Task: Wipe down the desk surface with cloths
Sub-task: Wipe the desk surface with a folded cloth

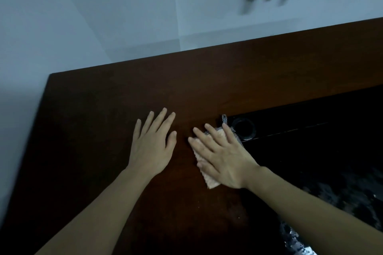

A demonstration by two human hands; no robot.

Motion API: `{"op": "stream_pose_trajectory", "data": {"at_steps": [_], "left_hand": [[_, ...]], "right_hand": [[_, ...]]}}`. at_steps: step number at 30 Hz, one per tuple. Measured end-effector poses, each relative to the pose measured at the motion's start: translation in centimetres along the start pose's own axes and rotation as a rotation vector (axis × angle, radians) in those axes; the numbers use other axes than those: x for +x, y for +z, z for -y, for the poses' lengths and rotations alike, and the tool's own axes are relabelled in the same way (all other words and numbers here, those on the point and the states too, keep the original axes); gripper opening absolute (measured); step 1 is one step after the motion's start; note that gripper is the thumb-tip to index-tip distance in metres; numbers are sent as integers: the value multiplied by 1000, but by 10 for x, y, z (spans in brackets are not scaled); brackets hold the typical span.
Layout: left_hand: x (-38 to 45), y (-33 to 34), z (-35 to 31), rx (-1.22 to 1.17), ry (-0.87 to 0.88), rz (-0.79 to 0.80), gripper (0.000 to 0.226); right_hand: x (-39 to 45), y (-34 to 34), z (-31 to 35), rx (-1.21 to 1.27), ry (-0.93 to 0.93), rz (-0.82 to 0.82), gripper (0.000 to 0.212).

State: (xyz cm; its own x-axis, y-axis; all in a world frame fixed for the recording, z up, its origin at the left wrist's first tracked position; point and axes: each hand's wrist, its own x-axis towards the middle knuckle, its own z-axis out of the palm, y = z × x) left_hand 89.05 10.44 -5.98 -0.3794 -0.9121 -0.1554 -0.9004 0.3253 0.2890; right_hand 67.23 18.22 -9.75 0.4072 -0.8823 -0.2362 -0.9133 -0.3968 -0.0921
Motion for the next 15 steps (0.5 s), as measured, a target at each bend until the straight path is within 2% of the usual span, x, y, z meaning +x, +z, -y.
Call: {"op": "stream_pose_trajectory", "data": {"at_steps": [9,15], "left_hand": [[9,22,-43,-45,49,43,55],[15,37,-68,-52,46,53,57]], "right_hand": [[-77,19,-31,-34,188,-33,63],[-103,22,-70,-22,314,7,64]]}}
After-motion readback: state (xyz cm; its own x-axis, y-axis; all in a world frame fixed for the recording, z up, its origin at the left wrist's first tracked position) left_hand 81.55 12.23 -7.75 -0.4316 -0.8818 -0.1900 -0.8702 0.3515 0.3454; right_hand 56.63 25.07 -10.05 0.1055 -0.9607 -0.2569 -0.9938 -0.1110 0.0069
